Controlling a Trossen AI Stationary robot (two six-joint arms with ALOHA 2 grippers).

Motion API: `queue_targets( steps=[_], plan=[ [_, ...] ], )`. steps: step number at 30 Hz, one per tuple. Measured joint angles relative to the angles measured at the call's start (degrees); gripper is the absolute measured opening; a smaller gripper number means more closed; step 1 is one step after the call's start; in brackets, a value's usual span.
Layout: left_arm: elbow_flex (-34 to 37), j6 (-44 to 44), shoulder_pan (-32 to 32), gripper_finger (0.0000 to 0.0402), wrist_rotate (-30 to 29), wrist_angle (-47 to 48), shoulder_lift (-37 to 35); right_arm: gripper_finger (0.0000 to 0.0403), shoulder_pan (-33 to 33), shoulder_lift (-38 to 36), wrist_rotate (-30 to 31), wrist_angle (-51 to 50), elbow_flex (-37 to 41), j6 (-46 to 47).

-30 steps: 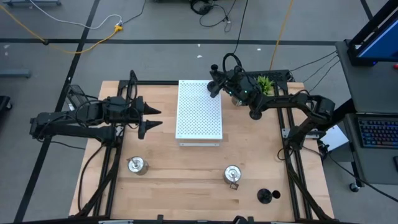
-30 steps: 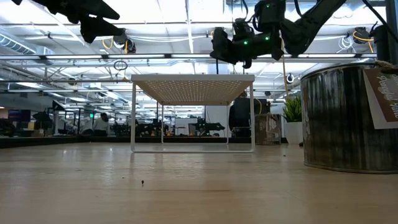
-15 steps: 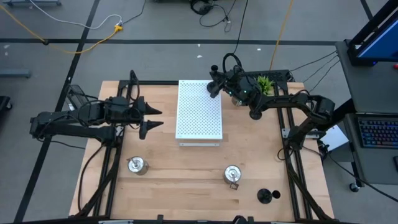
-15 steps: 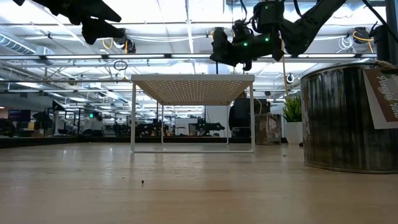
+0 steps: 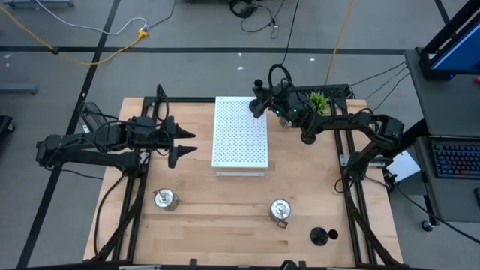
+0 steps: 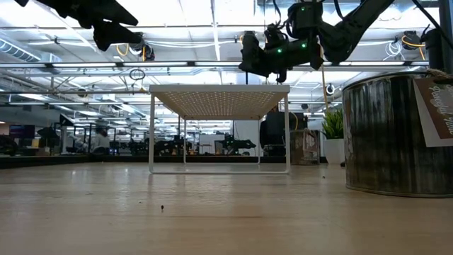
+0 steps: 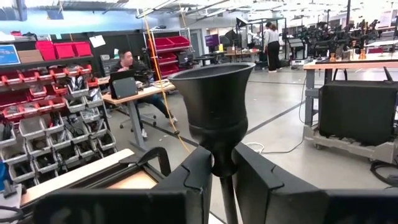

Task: Pick & Place candle stick holders
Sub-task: Put the top left black candle holder on the shelf, then put the top black candle holder on the shelf aligned with the other black candle holder

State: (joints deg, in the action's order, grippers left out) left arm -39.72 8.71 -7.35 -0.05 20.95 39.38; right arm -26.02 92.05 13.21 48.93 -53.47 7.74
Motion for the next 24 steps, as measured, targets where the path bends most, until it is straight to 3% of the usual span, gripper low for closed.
queue_targets(
  steps=[24],
  plan=[
    [0.0,-0.6,0.0,0.0248,0.1,0.0,0.0,0.0215,0.1,0.0,0.0,-1.0,0.0,0.6]
  ],
)
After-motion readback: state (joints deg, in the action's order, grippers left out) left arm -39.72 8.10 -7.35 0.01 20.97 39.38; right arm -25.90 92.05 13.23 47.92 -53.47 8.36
